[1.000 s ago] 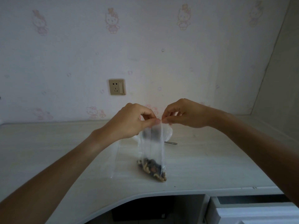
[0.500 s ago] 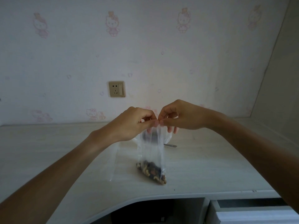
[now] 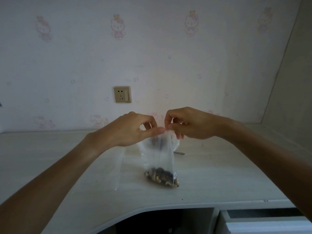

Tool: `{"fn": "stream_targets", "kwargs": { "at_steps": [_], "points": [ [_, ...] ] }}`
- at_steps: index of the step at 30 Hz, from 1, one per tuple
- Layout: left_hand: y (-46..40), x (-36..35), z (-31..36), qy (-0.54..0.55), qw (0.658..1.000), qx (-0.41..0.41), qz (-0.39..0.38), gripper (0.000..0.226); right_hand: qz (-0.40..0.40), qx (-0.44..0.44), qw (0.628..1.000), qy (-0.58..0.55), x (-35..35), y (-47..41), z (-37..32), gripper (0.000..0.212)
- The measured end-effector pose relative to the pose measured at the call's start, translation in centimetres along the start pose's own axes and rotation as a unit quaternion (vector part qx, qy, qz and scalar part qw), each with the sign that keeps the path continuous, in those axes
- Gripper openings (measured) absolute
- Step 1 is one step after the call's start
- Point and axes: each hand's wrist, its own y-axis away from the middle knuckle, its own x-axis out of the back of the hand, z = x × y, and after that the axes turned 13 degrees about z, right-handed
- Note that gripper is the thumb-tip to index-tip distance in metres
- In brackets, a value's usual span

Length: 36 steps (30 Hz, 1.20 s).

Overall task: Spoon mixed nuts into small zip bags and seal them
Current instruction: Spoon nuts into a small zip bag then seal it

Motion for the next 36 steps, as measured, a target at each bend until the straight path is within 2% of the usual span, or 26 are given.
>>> {"fn": "stream_targets", "kwargs": {
  "at_steps": [5, 7, 11, 16, 22, 25, 28, 32, 34, 36],
  "points": [
    [-0.5, 0.4, -2.2, -0.081, 0.997, -0.003, -0.009, 0.068, -0.021, -0.003, 1.000, -0.006, 0.5, 0.2, 0.1, 0.017],
    [-0.8, 0.4, -2.7, -0.097, 0.995, -0.006, -0.019, 0.066, -0.036, 0.004, 0.999, 0.018, 0.5, 0.3, 0.1, 0.013],
    [-0.8, 0.6, -3.0, -0.096, 0.995, -0.021, -0.012, 0.059, -0.027, 0.032, 0.997, 0.071, 0.5, 0.2, 0.4, 0.012],
    [-0.2, 1.4, -2.7, -0.111, 0.992, -0.064, 0.022, 0.036, 0.011, 0.057, 0.993, 0.105, 1.6, 0.1, 1.7, 0.014],
    [0.5, 1.5, -2.4, -0.095, 0.990, -0.086, 0.053, 0.030, 0.013, 0.042, 0.988, 0.149, 1.9, 0.5, 2.7, 0.006],
    [0.8, 1.0, -2.4, -0.084, 0.989, -0.095, 0.082, 0.029, 0.022, 0.022, 0.983, 0.179, 1.5, 0.6, 3.0, 0.010],
    [1.3, 0.1, -3.1, -0.033, 0.989, -0.065, 0.126, 0.042, 0.057, -0.003, 0.986, 0.157, 0.5, 1.1, 3.7, 0.014],
    [3.0, -1.7, -4.9, 0.064, 0.981, 0.004, 0.181, 0.070, 0.139, -0.042, 0.989, 0.033, -1.6, 2.8, 5.4, 0.024],
    [4.0, -3.3, -5.7, 0.143, 0.971, 0.066, 0.178, 0.081, 0.155, -0.078, 0.984, -0.031, -3.0, 3.5, 6.3, 0.032],
    [4.9, -5.2, -6.2, 0.229, 0.954, 0.135, 0.138, 0.088, 0.153, -0.114, 0.978, -0.089, -4.8, 4.0, 7.2, 0.035]
  ]
}}
